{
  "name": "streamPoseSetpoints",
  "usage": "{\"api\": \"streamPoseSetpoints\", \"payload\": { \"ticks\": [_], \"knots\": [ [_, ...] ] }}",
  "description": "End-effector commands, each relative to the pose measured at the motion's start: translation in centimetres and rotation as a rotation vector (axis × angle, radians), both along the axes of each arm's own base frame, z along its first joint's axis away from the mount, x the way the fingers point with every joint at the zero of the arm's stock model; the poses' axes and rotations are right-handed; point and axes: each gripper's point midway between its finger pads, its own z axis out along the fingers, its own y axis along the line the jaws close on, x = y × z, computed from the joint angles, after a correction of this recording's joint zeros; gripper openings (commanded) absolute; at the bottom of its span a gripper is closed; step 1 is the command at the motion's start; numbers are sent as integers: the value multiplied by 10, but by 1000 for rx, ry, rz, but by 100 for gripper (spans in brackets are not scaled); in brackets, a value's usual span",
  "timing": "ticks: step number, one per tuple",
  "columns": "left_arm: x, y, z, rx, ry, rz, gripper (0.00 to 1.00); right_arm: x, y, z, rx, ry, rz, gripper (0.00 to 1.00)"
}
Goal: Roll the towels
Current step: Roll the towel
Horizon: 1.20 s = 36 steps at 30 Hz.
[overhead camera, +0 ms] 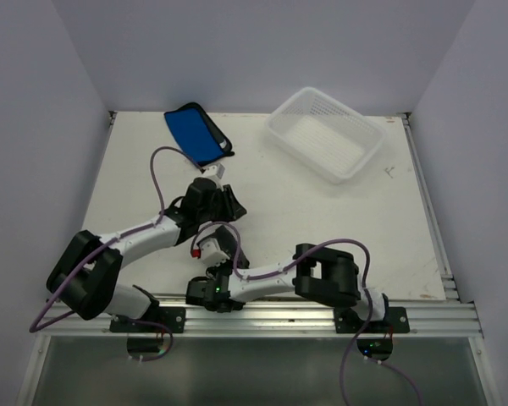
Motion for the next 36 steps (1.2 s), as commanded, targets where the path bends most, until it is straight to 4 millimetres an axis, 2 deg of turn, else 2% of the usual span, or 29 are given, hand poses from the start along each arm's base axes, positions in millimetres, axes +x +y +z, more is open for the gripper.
{"api": "streamPoseSetpoints", "payload": {
  "ticks": [1,6,8,9,11,17,22,36],
  "knots": [
    [-10,-7,10,-57,-17,-61,39,-3,-9,-4,-191,-26,38,0],
    [-30,-5,-5,-89,28,-93,39,-10,1,-10,-326,-28,101,0],
    [-37,-2,-11,-89,42,-98,39,-11,-3,-8,-408,-34,110,0],
    [-40,-2,-13,-92,48,-100,39,-10,2,-6,-419,-44,112,0],
    [-46,0,-15,-95,54,-109,39,-13,0,-12,-472,-43,122,0],
    [-53,11,-19,-70,50,-92,39,-17,6,-17,-538,-20,159,0],
    [-59,14,-25,-62,64,-98,39,-18,5,-20,-559,-6,164,0],
    [-88,33,-65,-53,150,-55,38,-20,1,-20,-566,10,170,0]
  ]
}}
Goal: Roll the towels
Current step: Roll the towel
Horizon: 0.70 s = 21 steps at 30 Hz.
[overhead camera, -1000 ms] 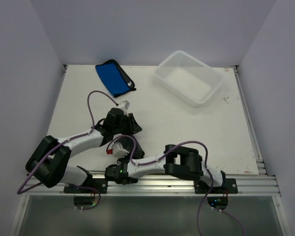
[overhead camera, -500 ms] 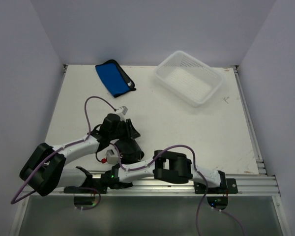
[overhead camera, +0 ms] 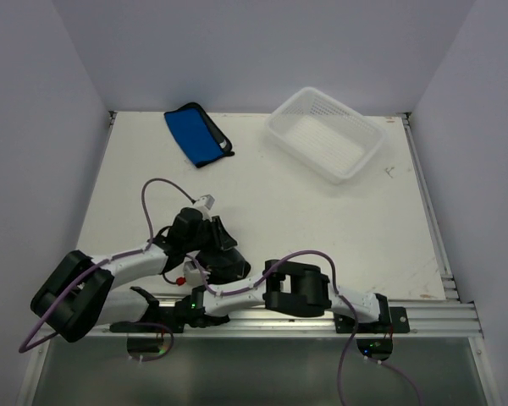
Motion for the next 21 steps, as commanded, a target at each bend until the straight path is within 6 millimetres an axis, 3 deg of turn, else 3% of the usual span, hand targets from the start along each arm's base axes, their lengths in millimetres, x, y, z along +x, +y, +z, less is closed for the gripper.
{"api": "streamPoseSetpoints", "payload": {
  "ticks": [1,5,9,12,21],
  "knots": [
    [-13,9,-16,3,33,22,38,-7,-1,-12,50,62,-30,4],
    [-21,14,-26,-2,57,50,38,-6,-4,-4,92,47,-34,14],
    [-24,17,-32,-4,66,66,38,-6,-7,7,164,46,-35,44],
    [-21,19,-35,15,65,74,38,-8,-7,15,226,67,-41,56],
    [-21,20,-37,16,64,85,37,-24,0,22,495,202,-52,61]
  ]
}}
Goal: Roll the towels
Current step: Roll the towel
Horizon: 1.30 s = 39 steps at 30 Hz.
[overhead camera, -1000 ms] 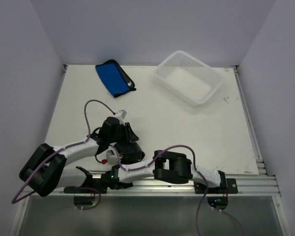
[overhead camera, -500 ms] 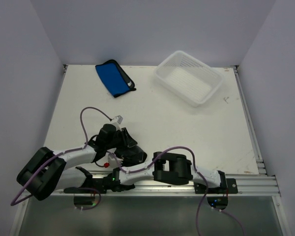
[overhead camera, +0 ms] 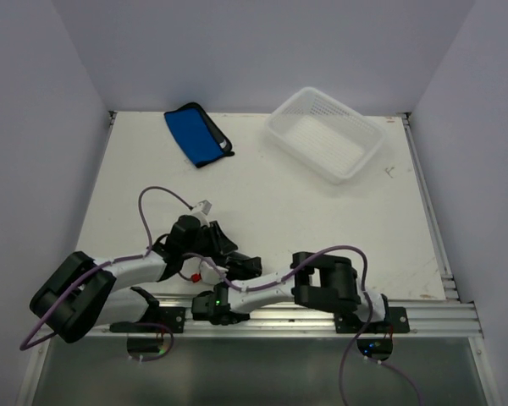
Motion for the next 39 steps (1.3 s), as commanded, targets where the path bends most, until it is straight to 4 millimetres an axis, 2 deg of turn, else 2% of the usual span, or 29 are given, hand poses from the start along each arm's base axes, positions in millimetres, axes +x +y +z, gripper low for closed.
{"api": "streamPoseSetpoints", "payload": {
  "ticks": [1,2,4,7,13,14,16,17,19,21,22,23,25,27,28,33,34,35,37,39],
  "knots": [
    [-12,21,-31,86,63,46,37,-20,39,19,472,166,-70,61],
    [-12,22,-31,87,63,47,37,-20,39,16,507,168,-73,61],
    [-13,22,-32,85,65,48,37,-20,42,26,588,168,-82,61],
    [-14,22,-33,80,66,50,37,-17,38,29,622,147,-94,61],
    [-15,19,-30,62,67,47,36,-20,46,36,713,178,-109,61],
    [-14,19,-30,62,66,49,36,-22,39,28,707,202,-114,61],
    [-13,20,-29,66,58,50,36,-23,37,34,782,226,-133,61],
    [-12,21,-29,69,57,53,36,-25,27,27,781,240,-139,61],
    [-13,21,-31,73,60,53,36,-27,26,37,867,258,-146,61],
    [-13,20,-30,70,59,50,36,-28,12,31,880,269,-155,61],
    [-13,21,-31,72,61,51,36,-28,15,44,948,279,-144,61],
    [-13,20,-31,69,60,51,36,-28,7,40,945,280,-146,61],
    [-13,20,-31,70,60,50,36,-26,6,53,1002,286,-136,61],
    [-12,20,-30,70,57,46,36,-27,2,54,1002,303,-111,61],
    [-12,19,-30,70,56,45,36,-28,5,61,1033,331,-96,61],
    [-9,18,-27,75,46,39,36,-29,-4,56,1071,434,-90,61],
    [-8,18,-27,75,46,41,36,-20,-4,59,1113,441,-105,61],
    [-8,18,-27,77,45,41,36,-25,-5,52,1119,503,-96,60],
    [-8,18,-27,76,45,40,36,-13,-9,50,1145,514,-123,60],
    [-9,18,-28,78,48,38,36,-9,-9,44,1135,552,-116,60]
  ]
}}
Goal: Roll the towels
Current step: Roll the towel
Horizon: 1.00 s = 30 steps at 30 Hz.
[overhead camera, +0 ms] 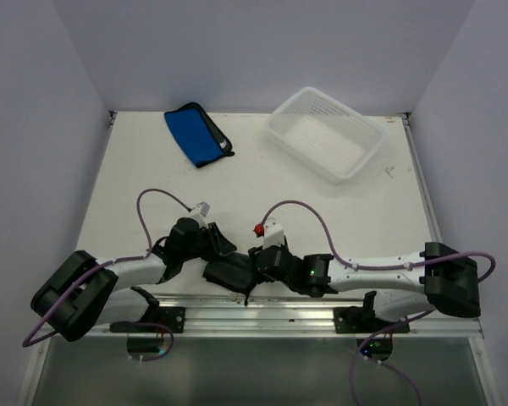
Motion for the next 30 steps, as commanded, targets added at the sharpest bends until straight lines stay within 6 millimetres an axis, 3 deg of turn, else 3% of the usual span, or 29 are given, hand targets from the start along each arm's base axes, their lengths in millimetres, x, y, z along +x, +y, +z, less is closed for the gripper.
{"api": "streamPoseSetpoints", "payload": {
  "ticks": [1,10,18,25,30],
  "knots": [
    [-8,15,-23,90,53,19,36,2,19,6,106,57,73,60],
    [-9,13,-22,88,54,8,36,15,25,-17,121,116,73,57],
    [-8,13,-19,94,42,-1,36,27,23,-33,87,111,70,42],
    [-8,14,-20,98,37,0,36,17,33,-40,122,146,152,26],
    [-2,12,-15,106,24,-1,37,10,34,-44,121,165,198,1]
  ]
}}
